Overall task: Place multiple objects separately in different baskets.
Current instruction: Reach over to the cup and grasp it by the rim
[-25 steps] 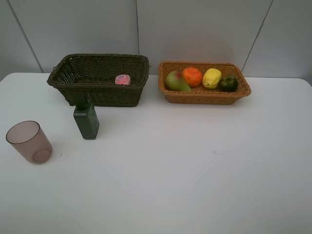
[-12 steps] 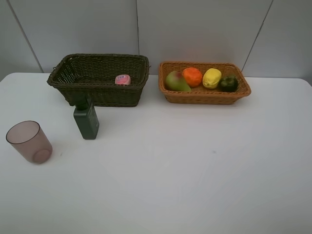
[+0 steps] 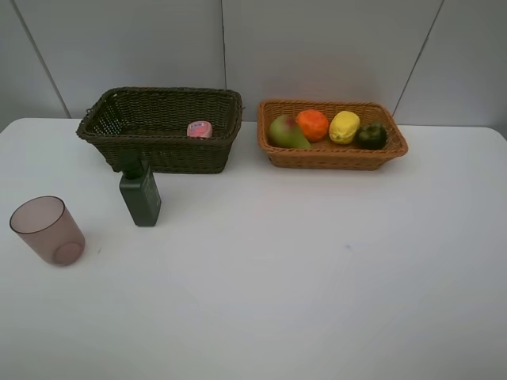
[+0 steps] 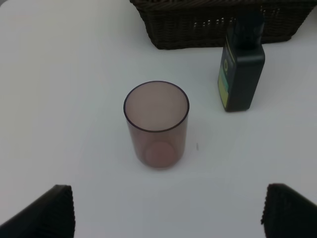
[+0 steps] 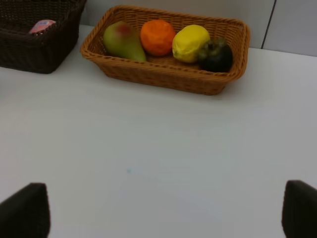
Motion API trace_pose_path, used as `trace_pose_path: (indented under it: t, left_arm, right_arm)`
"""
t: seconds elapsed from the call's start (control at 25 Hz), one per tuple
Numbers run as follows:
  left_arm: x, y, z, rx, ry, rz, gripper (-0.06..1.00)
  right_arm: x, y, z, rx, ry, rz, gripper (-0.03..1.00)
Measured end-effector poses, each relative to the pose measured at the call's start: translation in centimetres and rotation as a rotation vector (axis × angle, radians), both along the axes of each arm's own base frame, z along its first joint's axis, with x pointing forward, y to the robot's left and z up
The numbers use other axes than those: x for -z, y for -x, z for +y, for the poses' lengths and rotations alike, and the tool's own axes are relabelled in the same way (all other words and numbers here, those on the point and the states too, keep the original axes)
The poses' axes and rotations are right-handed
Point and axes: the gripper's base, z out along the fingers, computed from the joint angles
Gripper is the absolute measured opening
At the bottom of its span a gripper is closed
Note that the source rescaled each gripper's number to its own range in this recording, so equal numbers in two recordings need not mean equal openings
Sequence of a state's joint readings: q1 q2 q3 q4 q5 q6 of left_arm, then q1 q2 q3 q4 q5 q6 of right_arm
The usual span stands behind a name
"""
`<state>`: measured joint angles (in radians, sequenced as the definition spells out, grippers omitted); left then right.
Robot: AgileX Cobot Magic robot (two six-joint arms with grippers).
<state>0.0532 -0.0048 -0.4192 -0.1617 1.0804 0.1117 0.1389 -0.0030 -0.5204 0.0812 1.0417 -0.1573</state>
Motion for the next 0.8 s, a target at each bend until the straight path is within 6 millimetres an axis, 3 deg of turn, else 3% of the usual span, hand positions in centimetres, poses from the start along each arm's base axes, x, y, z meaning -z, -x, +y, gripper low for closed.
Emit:
trace_pose_path:
  t: [0.6, 0.8]
  left_arm:
    - [0.00, -0.01, 0.00, 0.002, -0.003, 0.001, 1.00]
    - [-0.87, -0.85, 0.03, 0.011, -0.007, 0.088, 1.00]
  right_arm:
    - [0.00, 0.01, 0.03, -0.002, -0.003, 0.000, 0.99]
    - [0.00, 0.01, 0.03, -0.002, -0.003, 0.000, 0.99]
